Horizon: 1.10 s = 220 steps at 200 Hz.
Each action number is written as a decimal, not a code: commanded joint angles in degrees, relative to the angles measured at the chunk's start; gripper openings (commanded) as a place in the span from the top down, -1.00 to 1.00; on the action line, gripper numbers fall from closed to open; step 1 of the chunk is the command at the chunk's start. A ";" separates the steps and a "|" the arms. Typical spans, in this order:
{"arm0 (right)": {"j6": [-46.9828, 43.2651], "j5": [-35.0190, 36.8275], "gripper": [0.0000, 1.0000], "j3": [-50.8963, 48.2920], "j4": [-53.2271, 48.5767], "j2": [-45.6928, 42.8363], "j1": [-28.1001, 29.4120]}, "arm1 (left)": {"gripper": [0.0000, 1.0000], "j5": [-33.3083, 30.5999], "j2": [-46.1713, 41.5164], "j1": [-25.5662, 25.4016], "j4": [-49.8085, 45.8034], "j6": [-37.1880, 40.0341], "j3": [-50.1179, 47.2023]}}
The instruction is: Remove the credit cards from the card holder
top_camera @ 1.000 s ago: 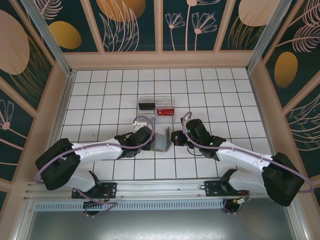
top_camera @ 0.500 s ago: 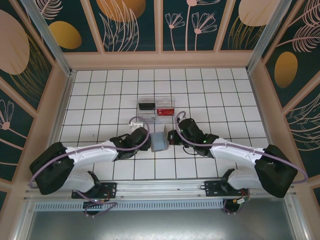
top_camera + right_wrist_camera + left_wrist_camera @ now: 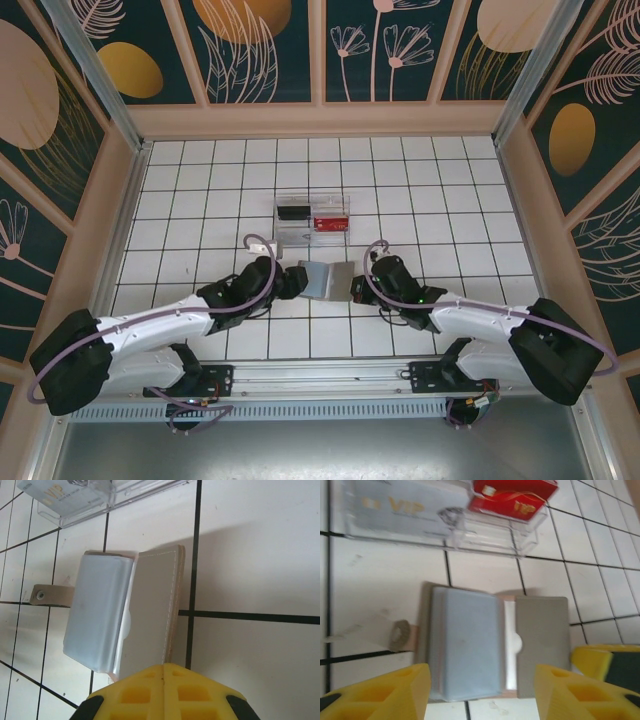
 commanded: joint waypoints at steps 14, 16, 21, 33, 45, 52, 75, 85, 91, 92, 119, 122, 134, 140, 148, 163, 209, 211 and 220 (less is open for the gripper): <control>1.27 0.09 1.00 -1.80 5.45 1.62 -0.40 | -0.03 4.92 1.28 0.16 8.99 -2.43 -1.98; 1.26 0.09 1.00 -1.83 5.48 1.77 -0.40 | -0.03 4.97 1.49 0.19 8.99 -2.37 -2.01; 1.03 -0.01 1.00 -1.84 5.65 1.86 -0.37 | -0.03 5.16 2.06 0.21 9.25 -2.19 -1.93; 0.39 0.02 1.00 -1.84 5.78 2.13 -0.49 | 0.00 5.55 3.58 0.16 9.50 -2.00 -1.74; -0.68 -0.64 1.00 -1.76 6.21 2.51 -0.81 | 0.01 5.56 5.09 0.22 9.63 -1.73 -1.34; -1.46 -0.86 1.00 -1.60 6.25 2.85 -1.23 | 0.01 5.42 5.83 0.23 9.61 -1.52 -1.11; -3.06 -1.67 1.00 -1.38 5.88 3.73 -3.14 | 0.02 4.34 8.34 0.28 8.95 -1.05 -0.03; -3.51 -2.50 1.00 -1.40 6.18 4.01 -4.09 | -0.01 3.64 9.29 0.19 8.17 -0.95 0.55; -3.74 -2.96 1.00 -1.40 6.36 4.26 -4.40 | -0.03 3.35 9.90 0.23 7.77 -0.80 0.90; -3.79 -3.06 1.00 -1.40 6.38 4.27 -4.51 | -0.03 3.35 10.01 0.23 7.71 -0.74 0.98; -4.47 -3.98 1.00 -1.05 6.66 5.41 -4.79 | -0.02 4.23 12.94 0.23 8.33 -0.15 2.15; -4.46 -4.10 1.00 -1.05 6.75 5.54 -4.79 | -0.01 4.49 13.25 0.20 8.59 -0.17 2.24; -4.50 -4.48 1.00 -1.05 7.16 6.08 -4.79 | 0.01 5.05 14.46 0.19 9.22 -0.19 2.66; -4.52 -4.63 1.00 -1.05 7.35 6.34 -4.79 | 0.02 5.17 14.89 0.18 9.36 -0.08 2.88; -4.38 -4.74 1.00 -1.08 7.51 6.56 -4.79 | 0.03 5.14 15.74 0.23 9.40 -0.03 3.33; -4.38 -4.98 1.00 -1.17 7.89 6.91 -4.79 | 0.04 4.80 17.06 0.23 8.61 0.17 4.10; -4.45 -5.07 1.00 -1.05 7.99 7.01 -4.88 | 0.07 3.50 19.68 0.24 6.76 -0.33 5.32; -4.48 -5.09 1.00 -1.05 7.99 7.01 -4.88 | 0.06 3.38 19.80 0.24 6.65 -0.39 5.35; -4.57 -5.06 1.00 -0.96 7.90 7.01 -4.88 | 0.07 2.67 20.34 0.25 5.90 -0.63 5.67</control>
